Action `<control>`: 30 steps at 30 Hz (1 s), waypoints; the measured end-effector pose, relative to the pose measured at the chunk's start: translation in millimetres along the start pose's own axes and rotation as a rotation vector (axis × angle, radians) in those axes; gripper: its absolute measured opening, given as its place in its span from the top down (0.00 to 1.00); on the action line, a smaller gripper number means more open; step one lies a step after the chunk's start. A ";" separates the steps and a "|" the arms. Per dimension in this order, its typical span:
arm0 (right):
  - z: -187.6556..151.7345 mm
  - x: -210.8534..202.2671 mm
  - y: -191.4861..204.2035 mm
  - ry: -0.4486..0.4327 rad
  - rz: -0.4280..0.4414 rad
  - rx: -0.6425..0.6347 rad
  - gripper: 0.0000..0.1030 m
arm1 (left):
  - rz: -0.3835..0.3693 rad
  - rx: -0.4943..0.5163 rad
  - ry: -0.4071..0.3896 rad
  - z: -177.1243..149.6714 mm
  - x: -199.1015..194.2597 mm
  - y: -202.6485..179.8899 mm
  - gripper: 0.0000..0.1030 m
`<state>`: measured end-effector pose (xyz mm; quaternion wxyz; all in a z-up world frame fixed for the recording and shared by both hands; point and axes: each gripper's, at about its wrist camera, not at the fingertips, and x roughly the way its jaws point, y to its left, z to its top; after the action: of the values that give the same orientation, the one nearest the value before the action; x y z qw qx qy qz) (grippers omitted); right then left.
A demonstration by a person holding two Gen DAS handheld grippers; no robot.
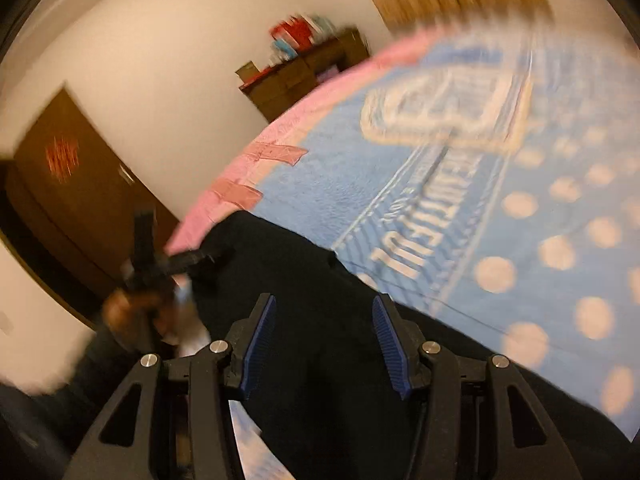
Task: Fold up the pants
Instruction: 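Close the right gripper on the pants edge while the left gripper grasps the pants too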
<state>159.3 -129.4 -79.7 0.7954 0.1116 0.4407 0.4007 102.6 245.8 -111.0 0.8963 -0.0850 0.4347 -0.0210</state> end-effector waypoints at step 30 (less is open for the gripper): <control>50.5 102.6 -33.7 0.223 0.242 0.266 0.98 | 0.004 0.032 -0.013 -3.0 6.5 -12.2 0.19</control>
<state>247.3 -67.1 -130.8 0.6661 0.2228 0.5585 0.4413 104.7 232.6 -115.8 0.9004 -0.0697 0.4286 -0.0257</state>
